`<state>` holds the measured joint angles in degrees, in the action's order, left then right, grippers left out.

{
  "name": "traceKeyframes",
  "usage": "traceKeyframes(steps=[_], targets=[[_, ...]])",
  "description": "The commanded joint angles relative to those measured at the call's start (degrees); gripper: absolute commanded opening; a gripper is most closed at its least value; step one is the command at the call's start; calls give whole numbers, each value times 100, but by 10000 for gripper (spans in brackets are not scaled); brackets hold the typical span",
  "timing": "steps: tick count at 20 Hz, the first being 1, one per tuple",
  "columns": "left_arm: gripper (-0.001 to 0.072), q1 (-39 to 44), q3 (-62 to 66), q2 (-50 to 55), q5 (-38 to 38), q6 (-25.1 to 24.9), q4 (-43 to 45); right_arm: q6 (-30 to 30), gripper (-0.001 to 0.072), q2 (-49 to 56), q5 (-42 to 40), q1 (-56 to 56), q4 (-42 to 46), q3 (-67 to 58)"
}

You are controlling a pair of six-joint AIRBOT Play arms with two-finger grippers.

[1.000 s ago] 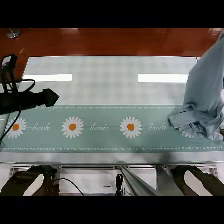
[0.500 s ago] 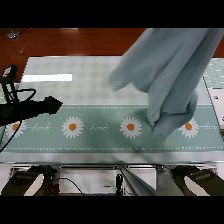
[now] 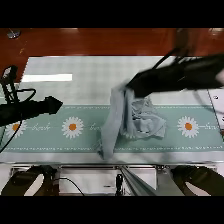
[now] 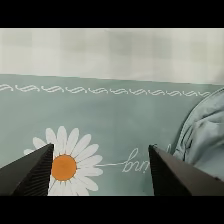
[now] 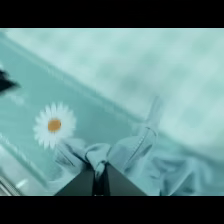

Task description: Fold the shirts.

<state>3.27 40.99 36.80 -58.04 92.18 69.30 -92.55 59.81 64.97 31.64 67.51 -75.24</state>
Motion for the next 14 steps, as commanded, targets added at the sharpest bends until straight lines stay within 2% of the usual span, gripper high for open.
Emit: traceKeyframes(steps=[1,2,3,4,5,7,9,12,14], targets=[[702,-2,-2,-4,0,0,-109,-341,23,400,-1602,444,-800,2153],[702,-2,-2,-4,-2,0,-195,-334,23,601,-1812,459,-1078,2354],[702,-2,-2,-2,-2,0,-269,-330,73,826,-1845,457,-1292,2374],[703,-2,-2,-2,-2,0,-365,-236,368,977,-1794,400,-1482,2304],[702,0,-2,4,-4,-2,-498,216,620,1078,-1506,262,-1644,2114],[703,-2,50,131,-46,-28,-743,625,623,1078,-505,-328,-1445,1482],[702,-9,243,389,-634,-35,-734,647,622,800,407,-1338,-734,852],[702,94,-160,688,-1471,-179,-1043,529,619,-103,802,-3204,680,1032],[702,481,-977,894,-1272,-691,-2000,527,617,-721,686,-4417,721,1950]])
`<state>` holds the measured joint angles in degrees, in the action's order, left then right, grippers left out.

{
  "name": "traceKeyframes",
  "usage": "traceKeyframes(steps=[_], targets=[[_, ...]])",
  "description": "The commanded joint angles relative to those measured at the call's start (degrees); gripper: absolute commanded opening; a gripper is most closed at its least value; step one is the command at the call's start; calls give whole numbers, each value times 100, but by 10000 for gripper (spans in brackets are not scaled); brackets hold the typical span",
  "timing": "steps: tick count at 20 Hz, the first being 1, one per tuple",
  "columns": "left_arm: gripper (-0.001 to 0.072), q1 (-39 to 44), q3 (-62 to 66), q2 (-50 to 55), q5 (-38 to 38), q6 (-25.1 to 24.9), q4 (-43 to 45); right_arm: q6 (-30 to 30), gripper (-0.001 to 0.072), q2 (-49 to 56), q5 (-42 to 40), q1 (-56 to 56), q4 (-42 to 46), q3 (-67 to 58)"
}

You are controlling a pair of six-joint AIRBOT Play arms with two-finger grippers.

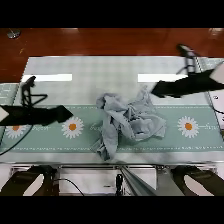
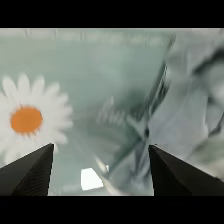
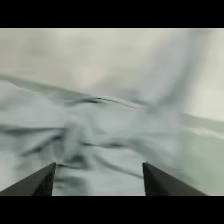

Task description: Fold the shirts.

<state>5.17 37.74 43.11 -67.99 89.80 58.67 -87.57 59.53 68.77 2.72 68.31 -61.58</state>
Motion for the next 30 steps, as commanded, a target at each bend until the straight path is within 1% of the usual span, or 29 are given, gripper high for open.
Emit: traceKeyframes(steps=[1,2,3,4,5,7,8,11,15,16,17,18,19,23,25,28,29,30], targets=[[702,557,-1029,442,-37,-789,-1550,37,617,-966,236,-2035,367,1200],[702,890,-1335,678,275,-1303,-2253,142,617,-1187,188,-2389,7,1794],[702,1220,-1464,935,546,-1714,-2800,404,616,-1375,120,-2612,-387,2374],[702,1600,-1445,1257,811,-2022,-3195,597,616,-1484,92,-2706,-643,2800],[702,1947,-1360,1572,1023,-2210,-3445,706,617,-1517,92,-2719,-774,3115],[702,2559,-1029,2288,1244,-2271,-3469,807,616,-1517,92,-2719,-872,3403],[702,2726,-848,2605,1250,-2271,-3469,846,617,-1517,94,-2719,-872,3421],[702,2855,-306,3320,1250,-2267,-3469,887,616,-1517,92,-2719,-885,3421],[700,2964,98,3757,1189,-2251,-3473,887,616,-1515,94,-2717,-890,3423],[687,3032,151,3812,1193,-2249,-3473,883,616,-1506,94,-2706,-894,3451],[458,3086,203,3864,1198,-2256,-3471,881,617,-1504,85,-2649,-890,3519],[92,3097,240,3893,1209,-2304,-3475,872,616,-1504,63,-2540,-894,3622],[21,3086,278,3893,1211,-2382,-3471,852,616,-1504,9,-2398,-942,3727],[22,2855,501,3886,1043,-2422,-3471,669,616,-1176,-566,-1694,-1215,3832],[22,2691,629,3880,826,-2422,-3471,678,616,-748,-990,-1342,-1523,3786],[22,2472,732,3814,656,-2422,-3471,667,610,-20,-1554,-970,-1746,3445],[22,2404,730,3783,645,-2422,-3471,664,571,254,-1593,-885,-1869,3314],[22,2326,730,3759,638,-2422,-3471,673,451,498,-1598,-800,-1965,3189]])
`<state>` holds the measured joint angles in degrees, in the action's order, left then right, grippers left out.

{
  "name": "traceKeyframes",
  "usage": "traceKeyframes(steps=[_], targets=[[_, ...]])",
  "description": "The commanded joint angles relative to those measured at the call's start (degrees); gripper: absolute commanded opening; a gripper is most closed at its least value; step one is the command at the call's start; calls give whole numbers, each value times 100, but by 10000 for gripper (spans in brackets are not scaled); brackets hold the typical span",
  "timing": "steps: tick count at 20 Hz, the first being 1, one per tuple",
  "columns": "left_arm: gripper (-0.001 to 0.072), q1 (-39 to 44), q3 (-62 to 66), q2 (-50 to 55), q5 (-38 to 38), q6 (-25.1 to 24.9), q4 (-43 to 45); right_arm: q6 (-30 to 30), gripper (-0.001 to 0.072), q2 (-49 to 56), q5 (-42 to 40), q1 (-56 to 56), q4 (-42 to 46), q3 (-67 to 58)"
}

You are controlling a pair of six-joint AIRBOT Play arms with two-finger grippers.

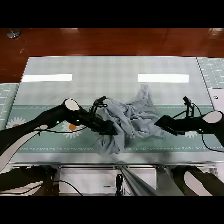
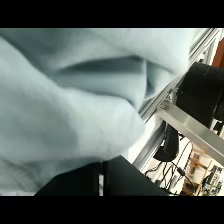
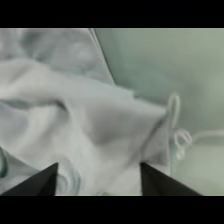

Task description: Fold the shirts.

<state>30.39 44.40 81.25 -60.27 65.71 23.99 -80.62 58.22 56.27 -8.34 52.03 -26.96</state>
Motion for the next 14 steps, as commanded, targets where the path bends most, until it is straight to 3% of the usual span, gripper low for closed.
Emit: traceKeyframes(steps=[1,2,5,7,11,14], targets=[[22,-275,63,-81,-133,-15,-2,28,214,874,-339,400,-393,-417],[22,-391,63,-127,-142,-17,-2,133,26,1045,-291,466,-424,-595],[22,-1123,240,-509,-643,-195,-2,251,22,1130,269,420,-258,-1781],[21,-1847,682,-997,-868,-203,-7,186,22,1073,730,343,-199,-3268],[21,-3202,2577,-1823,-638,22,-98,-264,22,1078,1110,343,-44,-6782],[21,-4089,4236,-2271,-708,103,-90,-540,22,1060,1893,345,553,-9197]])
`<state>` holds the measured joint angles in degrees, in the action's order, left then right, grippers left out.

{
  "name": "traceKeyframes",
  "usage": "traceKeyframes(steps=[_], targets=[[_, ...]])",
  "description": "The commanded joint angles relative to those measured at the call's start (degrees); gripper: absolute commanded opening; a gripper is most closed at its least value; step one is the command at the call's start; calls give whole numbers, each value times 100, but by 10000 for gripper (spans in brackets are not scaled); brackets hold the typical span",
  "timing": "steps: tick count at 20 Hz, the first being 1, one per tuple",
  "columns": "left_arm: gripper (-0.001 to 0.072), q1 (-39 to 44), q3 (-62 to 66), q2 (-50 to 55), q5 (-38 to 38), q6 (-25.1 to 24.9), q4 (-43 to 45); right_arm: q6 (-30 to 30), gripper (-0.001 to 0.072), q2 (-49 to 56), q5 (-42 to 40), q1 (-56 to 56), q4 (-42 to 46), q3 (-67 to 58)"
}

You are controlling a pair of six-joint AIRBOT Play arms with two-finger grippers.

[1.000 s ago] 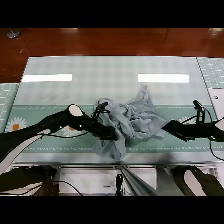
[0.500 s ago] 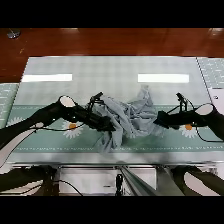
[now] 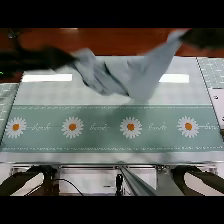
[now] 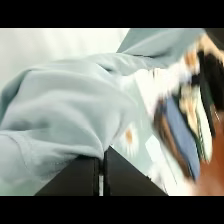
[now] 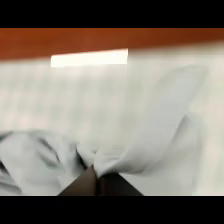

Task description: Fold the shirts.

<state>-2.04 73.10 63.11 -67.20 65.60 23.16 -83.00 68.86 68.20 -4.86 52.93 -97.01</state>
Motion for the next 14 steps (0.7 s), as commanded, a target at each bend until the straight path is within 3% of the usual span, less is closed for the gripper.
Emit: traceKeyframes(steps=[1,4,7,11,14], targets=[[21,-1126,1770,-619,-92,114,-4,-350,22,-118,861,-2,575,-2736],[21,-2002,2472,-1274,-417,264,466,-339,22,-1093,881,-2,863,-2802],[21,-2435,2437,-2131,-699,837,2063,-354,22,-2208,944,-2,1528,-2240],[21,-1676,1593,-3102,-979,1115,3445,-750,22,-3211,1257,-2,2612,-1145],[21,-835,46,-3738,-1182,1458,4015,-835,22,-3434,1298,-2,2691,-195]])
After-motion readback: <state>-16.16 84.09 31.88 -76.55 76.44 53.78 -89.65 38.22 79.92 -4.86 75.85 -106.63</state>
